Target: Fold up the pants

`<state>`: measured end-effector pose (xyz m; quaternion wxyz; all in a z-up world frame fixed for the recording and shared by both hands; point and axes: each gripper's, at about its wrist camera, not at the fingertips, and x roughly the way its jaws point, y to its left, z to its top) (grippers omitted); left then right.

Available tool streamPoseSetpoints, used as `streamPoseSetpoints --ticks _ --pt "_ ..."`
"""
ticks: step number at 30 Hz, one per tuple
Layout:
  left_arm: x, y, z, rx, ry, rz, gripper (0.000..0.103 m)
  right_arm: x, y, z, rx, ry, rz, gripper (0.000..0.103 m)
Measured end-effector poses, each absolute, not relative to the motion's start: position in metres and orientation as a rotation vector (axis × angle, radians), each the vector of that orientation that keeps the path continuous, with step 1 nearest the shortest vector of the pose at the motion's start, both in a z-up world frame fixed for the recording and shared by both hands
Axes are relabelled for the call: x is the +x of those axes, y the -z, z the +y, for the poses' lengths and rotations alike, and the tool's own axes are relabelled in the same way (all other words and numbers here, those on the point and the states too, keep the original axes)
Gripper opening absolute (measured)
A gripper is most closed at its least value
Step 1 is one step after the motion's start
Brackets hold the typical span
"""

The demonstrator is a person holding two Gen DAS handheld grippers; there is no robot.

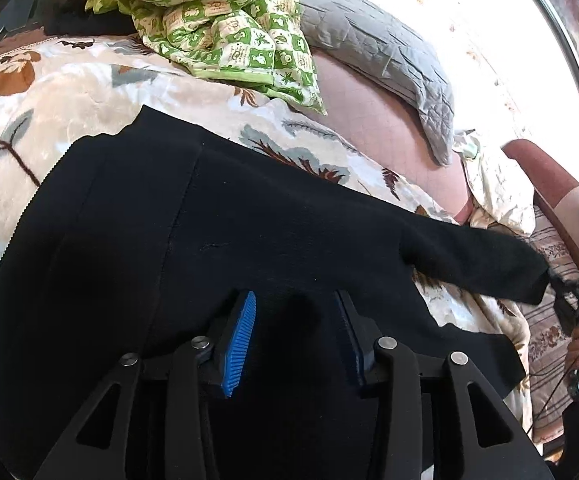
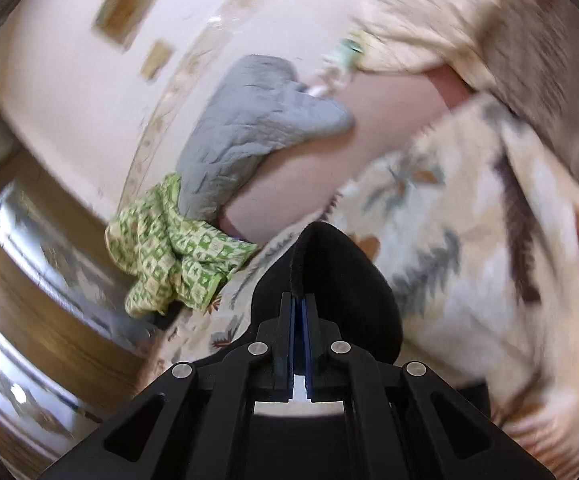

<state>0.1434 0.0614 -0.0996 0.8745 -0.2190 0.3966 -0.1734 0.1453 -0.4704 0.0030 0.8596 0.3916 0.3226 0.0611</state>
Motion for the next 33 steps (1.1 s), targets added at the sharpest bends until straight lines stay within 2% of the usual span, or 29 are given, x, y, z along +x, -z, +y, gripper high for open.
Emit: streamPoseSetpoints --ticks 3,5,6,8,11,13,16,20,22,24,25,27,29,33 --pt "0.146 0.099 0.062 -0.452 0.363 0.824 0.040 0.158 0.016 -0.488 0.811 -0.004 0.665 0.002" --pt "0.145 0.098 0.062 -0.450 0.363 0.821 0.040 0.167 0.023 -0.491 0.700 0.107 0.608 0.001" --pt "0.145 0.098 0.062 -0.449 0.363 0.820 0.040 0.172 0.027 -0.487 0.592 0.178 0.594 0.005" --pt "0.145 0.098 0.063 -0.449 0.364 0.817 0.040 0.182 0.039 -0.477 0.491 0.226 0.664 0.005" --pt "0.144 0.098 0.064 -0.452 0.370 0.811 0.040 0.176 0.037 -0.466 0.535 0.129 0.690 0.006" --pt "0.144 0.099 0.064 -0.455 0.373 0.808 0.040 0.170 0.031 -0.462 0.541 0.092 0.688 0.010" --pt "0.144 0.099 0.065 -0.456 0.376 0.807 0.040 0.155 0.027 -0.461 0.525 0.108 0.703 0.025" --pt "0.145 0.099 0.065 -0.451 0.374 0.811 0.040 0.118 0.024 -0.460 0.505 0.148 0.726 0.026" --pt "0.146 0.098 0.063 -0.444 0.373 0.819 0.042 0.100 0.021 -0.458 0.510 0.150 0.731 0.034" --pt "0.149 0.094 0.059 -0.433 0.395 0.833 0.054 0.081 0.020 -0.451 0.484 0.135 0.762 0.054" --pt "0.151 0.092 0.057 -0.429 0.411 0.839 0.060 0.075 0.021 -0.446 0.459 0.120 0.792 0.056" --pt "0.156 0.087 0.048 -0.398 0.470 0.859 0.084 0.065 0.026 -0.432 0.399 0.058 0.871 0.057" --pt "0.160 0.084 0.041 -0.371 0.483 0.871 0.090 0.059 0.032 -0.419 0.336 -0.024 0.938 0.057" --pt "0.163 0.081 0.032 -0.335 0.429 0.911 0.091 0.050 0.047 -0.394 0.220 -0.123 1.035 0.058"
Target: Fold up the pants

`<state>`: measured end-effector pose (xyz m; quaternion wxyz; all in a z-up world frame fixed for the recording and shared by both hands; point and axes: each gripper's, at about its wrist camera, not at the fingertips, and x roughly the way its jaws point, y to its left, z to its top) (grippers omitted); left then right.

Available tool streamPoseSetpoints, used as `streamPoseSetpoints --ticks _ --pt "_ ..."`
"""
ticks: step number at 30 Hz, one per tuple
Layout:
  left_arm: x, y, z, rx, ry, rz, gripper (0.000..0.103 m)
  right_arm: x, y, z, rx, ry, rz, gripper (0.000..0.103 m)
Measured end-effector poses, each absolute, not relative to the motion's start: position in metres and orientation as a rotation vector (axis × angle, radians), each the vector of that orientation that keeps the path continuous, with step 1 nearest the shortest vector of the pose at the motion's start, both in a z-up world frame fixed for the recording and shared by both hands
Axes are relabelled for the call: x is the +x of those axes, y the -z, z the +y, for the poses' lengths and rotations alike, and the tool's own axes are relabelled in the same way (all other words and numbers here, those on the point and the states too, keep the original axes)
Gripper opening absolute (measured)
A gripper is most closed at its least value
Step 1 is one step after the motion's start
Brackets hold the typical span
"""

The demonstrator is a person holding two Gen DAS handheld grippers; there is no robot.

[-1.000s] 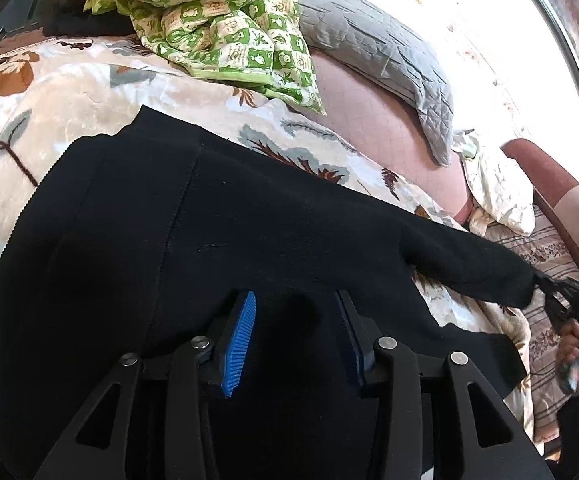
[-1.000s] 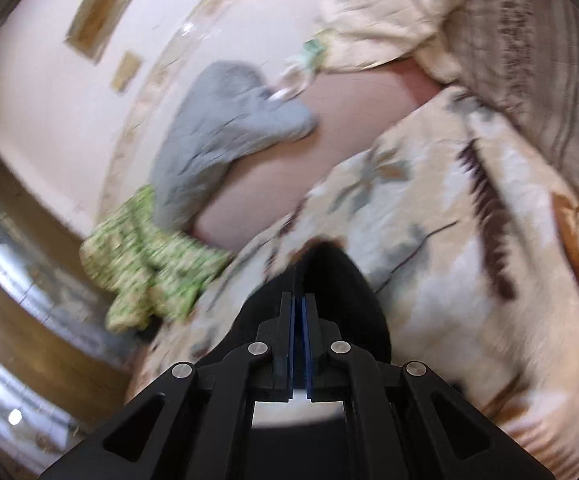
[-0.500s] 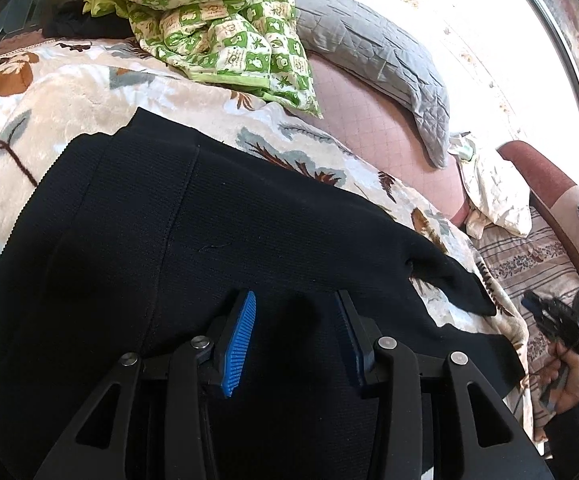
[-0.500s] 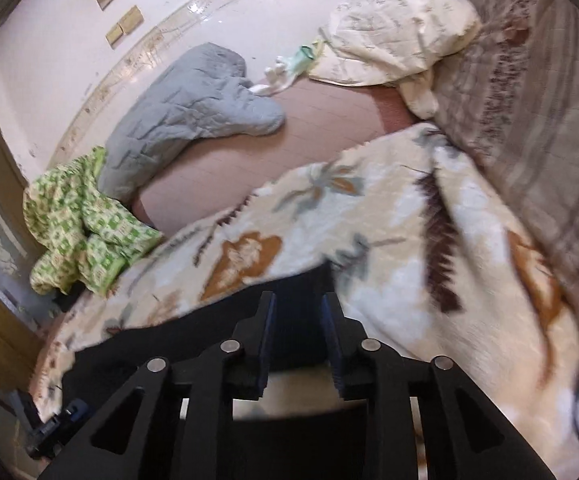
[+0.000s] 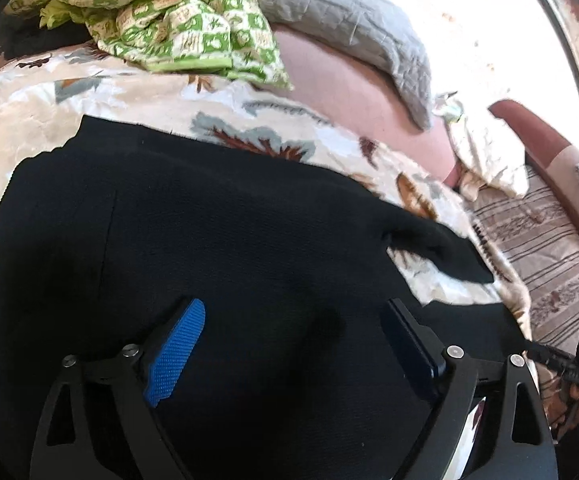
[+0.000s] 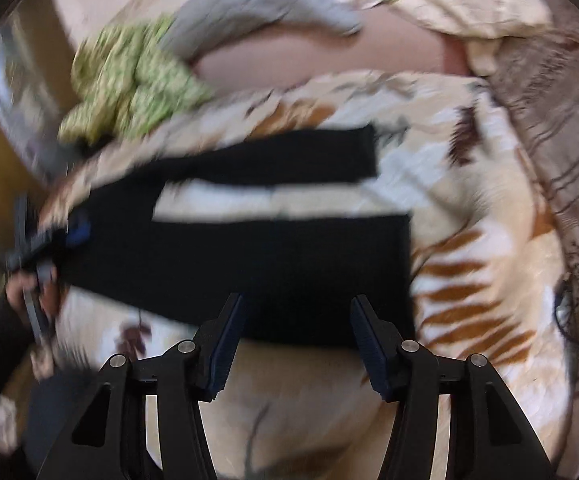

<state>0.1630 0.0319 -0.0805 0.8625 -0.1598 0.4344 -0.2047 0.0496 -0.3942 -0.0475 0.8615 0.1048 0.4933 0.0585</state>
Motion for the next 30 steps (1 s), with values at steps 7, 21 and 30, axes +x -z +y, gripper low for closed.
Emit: streamPoseSetpoints --ticks 7,21,30 --pt "0.131 0.060 0.035 -0.336 0.439 0.963 0.085 0.050 0.075 -0.401 0.285 -0.134 1.157 0.071" --pt "0.094 0.053 0.038 -0.068 0.082 0.828 0.091 0.100 0.073 -0.346 0.146 0.085 1.099 0.088" --pt "0.088 0.063 0.041 -0.149 0.112 0.798 0.102 0.111 0.090 -0.329 0.090 0.172 1.159 0.102"
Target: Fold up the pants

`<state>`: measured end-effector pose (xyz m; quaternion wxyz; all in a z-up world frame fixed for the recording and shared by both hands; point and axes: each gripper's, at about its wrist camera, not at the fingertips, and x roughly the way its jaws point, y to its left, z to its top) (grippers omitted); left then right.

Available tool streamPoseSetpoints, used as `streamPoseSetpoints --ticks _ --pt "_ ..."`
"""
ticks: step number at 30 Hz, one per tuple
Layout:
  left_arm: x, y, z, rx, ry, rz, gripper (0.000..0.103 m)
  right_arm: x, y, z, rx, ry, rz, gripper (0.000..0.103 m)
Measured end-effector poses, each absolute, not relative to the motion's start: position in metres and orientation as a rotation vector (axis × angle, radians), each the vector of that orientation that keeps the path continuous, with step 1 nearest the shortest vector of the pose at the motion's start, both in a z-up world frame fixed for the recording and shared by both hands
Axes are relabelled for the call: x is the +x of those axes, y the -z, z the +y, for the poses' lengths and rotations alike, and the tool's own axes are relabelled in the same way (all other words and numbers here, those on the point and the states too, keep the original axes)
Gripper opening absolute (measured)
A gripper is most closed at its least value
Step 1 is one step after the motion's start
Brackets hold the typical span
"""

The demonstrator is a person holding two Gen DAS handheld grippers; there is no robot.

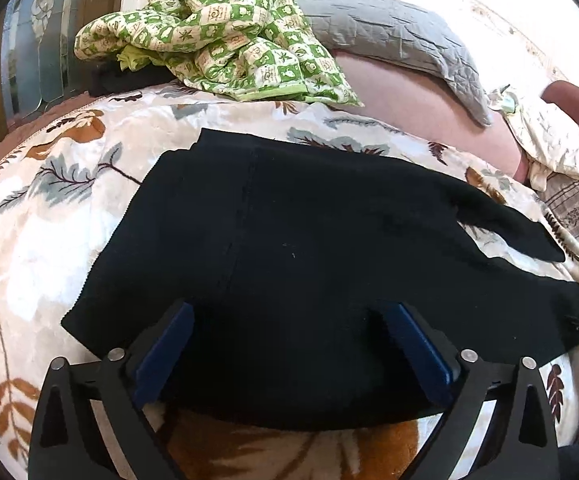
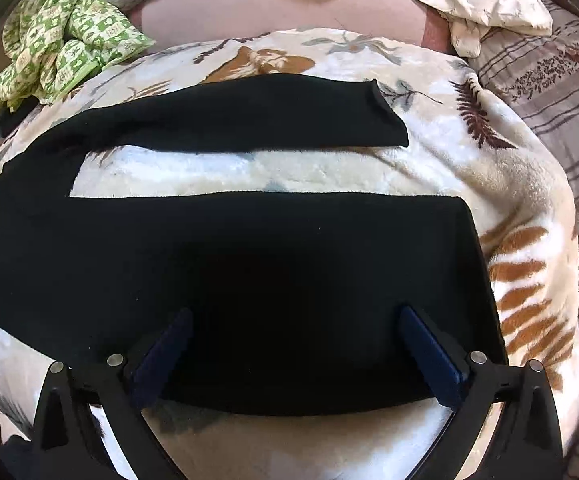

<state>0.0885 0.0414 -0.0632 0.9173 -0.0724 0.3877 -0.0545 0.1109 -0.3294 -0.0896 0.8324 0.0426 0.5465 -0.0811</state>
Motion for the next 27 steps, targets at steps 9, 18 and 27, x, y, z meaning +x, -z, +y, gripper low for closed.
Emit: streamPoseSetpoints --ticks 9,18,27 --pt "0.083 0.068 0.051 -0.213 0.110 0.737 0.102 0.110 0.090 -0.327 0.064 0.190 1.150 0.102" --pt "0.076 0.076 0.063 -0.237 0.160 0.694 0.102 0.106 0.070 -0.307 -0.156 0.338 1.027 0.102" --pt "0.076 0.076 0.060 -0.211 0.153 0.692 0.102 0.091 0.029 -0.303 -0.228 0.513 0.796 0.102"
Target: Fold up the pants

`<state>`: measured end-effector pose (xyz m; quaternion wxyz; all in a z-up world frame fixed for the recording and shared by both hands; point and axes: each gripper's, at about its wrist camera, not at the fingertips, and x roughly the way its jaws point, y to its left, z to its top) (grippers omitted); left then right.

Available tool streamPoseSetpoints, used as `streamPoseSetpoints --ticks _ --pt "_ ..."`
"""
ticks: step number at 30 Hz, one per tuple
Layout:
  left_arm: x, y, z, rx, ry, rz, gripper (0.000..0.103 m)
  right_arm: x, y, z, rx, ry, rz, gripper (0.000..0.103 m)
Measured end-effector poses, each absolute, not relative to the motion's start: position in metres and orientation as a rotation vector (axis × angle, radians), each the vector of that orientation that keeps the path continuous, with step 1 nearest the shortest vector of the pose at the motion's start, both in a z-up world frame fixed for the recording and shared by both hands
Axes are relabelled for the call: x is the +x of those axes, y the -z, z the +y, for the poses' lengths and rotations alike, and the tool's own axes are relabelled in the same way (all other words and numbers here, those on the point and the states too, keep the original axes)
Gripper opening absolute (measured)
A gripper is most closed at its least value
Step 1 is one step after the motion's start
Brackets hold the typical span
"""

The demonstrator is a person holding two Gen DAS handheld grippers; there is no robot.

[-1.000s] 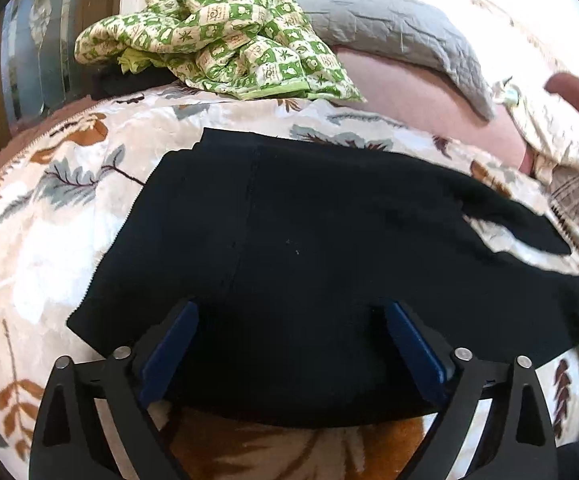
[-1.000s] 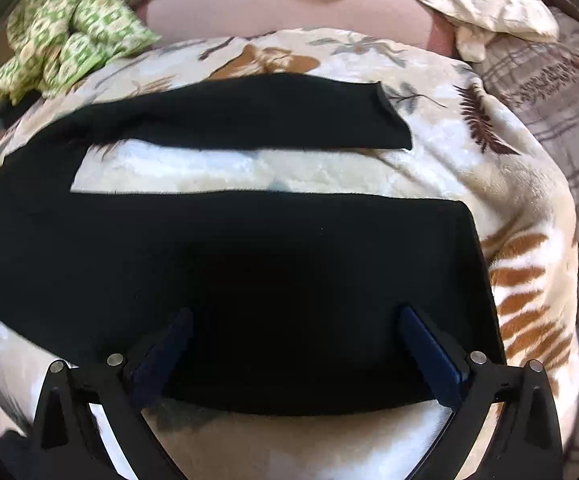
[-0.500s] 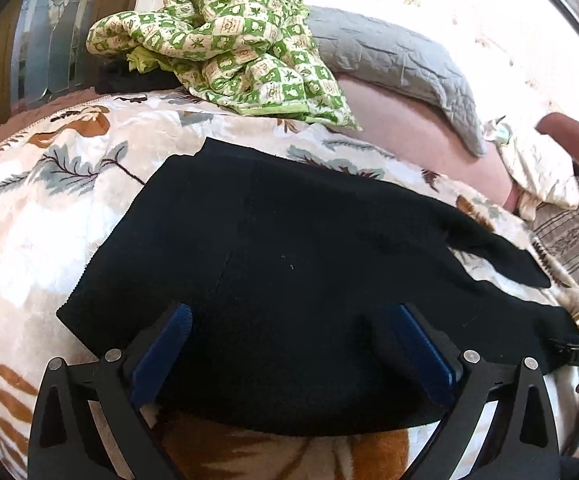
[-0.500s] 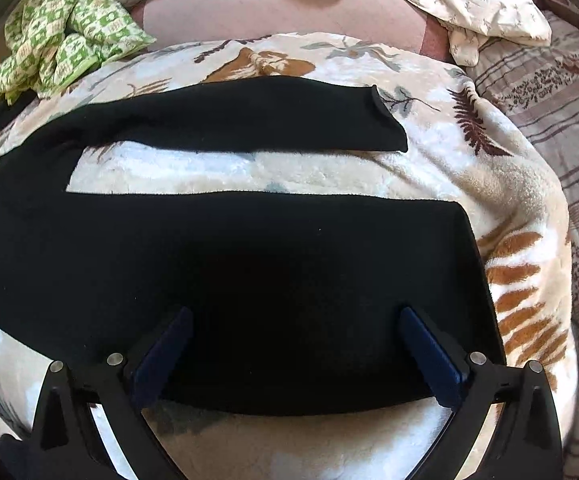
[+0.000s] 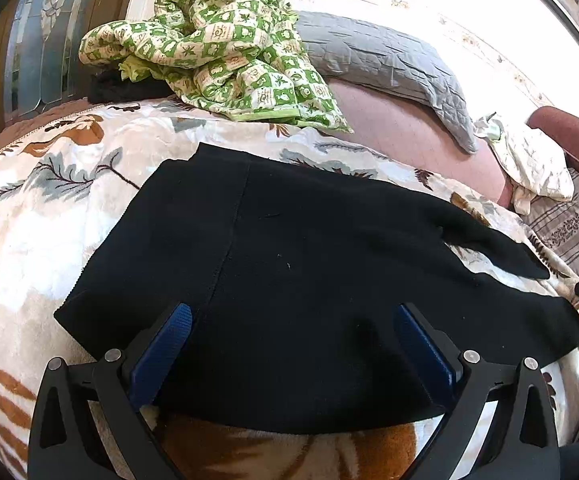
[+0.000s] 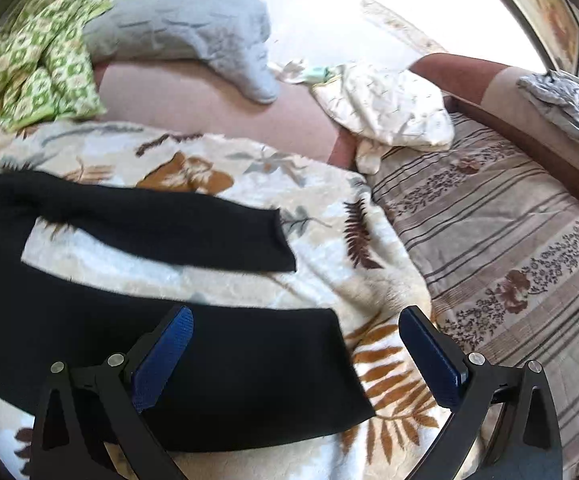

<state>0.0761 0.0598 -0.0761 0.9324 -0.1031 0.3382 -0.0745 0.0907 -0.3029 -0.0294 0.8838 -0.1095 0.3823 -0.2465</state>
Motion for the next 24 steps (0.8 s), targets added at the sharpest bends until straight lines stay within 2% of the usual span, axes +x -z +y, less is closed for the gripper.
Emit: streamPoseSetpoints --ticks 9,14,24 --pt "0.076 0.076 0.058 -0.204 0.151 0.692 0.102 0.090 0.015 -0.307 -0.143 0.455 0.747 0.102" --pt "0.076 0.076 0.058 -0.203 0.151 0.692 0.102 0.080 -0.009 -0.326 -0.023 0.462 0.656 0.102" --pt "0.077 0.076 0.057 -0.188 0.146 0.693 0.102 0.069 -0.015 -0.391 0.113 0.621 0.680 0.102"
